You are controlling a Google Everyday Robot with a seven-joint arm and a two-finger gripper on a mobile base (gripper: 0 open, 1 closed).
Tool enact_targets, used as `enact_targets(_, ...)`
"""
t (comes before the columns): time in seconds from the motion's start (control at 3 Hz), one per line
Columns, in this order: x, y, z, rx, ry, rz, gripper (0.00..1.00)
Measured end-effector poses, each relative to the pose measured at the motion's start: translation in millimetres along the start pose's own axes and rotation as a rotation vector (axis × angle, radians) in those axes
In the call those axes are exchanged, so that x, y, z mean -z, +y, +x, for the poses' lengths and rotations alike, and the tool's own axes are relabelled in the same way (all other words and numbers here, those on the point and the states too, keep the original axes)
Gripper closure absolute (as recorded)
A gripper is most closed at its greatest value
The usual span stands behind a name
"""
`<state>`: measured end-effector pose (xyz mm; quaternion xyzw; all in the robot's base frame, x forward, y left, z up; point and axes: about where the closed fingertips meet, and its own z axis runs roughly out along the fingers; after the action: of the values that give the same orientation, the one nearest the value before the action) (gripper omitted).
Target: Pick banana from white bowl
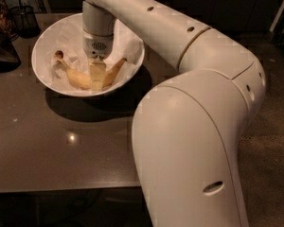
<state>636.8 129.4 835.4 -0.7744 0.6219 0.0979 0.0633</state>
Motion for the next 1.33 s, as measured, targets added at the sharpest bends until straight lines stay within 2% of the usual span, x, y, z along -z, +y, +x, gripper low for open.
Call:
enact_targets(0.33, -0.2, 0.0, 0.1, 0.0, 0.0, 0.0, 0.51)
enact_targets(1.0, -0.2, -0.1, 0.1, 0.0, 0.0, 0.0, 0.98)
enact_targets(1.33, -0.2, -0.1, 0.1, 0.0, 0.0, 0.0, 1.0)
